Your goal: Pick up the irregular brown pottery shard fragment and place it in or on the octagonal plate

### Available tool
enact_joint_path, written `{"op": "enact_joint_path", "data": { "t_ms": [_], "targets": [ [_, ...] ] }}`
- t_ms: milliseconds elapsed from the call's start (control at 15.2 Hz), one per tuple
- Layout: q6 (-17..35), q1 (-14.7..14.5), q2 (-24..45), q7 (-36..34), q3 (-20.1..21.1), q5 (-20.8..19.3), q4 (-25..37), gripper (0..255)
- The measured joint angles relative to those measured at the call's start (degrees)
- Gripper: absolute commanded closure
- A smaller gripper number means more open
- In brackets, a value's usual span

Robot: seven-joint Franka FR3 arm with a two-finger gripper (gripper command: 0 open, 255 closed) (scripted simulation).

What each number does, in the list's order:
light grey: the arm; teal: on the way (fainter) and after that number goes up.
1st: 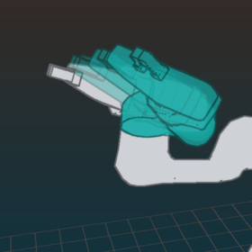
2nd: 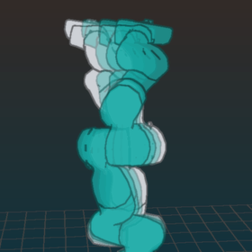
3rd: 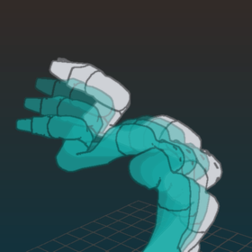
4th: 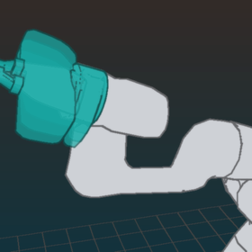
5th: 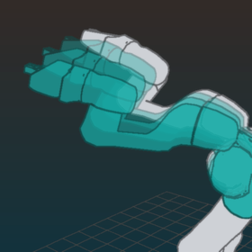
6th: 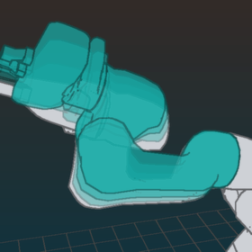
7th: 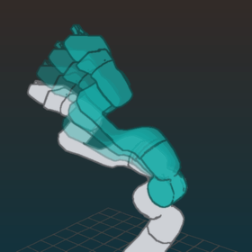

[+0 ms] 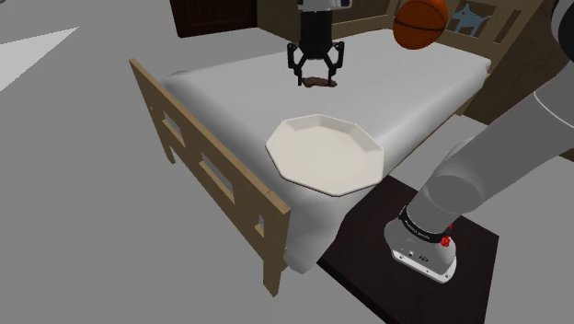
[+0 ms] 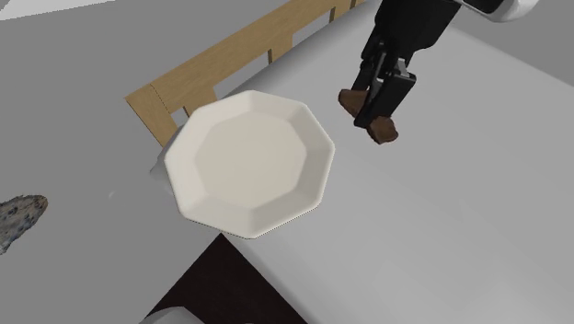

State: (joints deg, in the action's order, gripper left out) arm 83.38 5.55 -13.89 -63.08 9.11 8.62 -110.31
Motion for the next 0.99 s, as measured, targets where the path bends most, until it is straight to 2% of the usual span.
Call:
{"op": "enact_joint_path", "data": {
  "t_ms": [396, 792, 990],
  "targets": [
    [-1.2, -1.9, -5.0, -3.9, 2.3, 2.4, -3.2, 255],
    [-1.5, -5.0, -13.1, -10.0, 6.3, 6.9, -9.6, 255],
    [-2.1, -6.6, -15.0, -13.9, 8.9, 9.3, -10.0, 255]
  ]
}}
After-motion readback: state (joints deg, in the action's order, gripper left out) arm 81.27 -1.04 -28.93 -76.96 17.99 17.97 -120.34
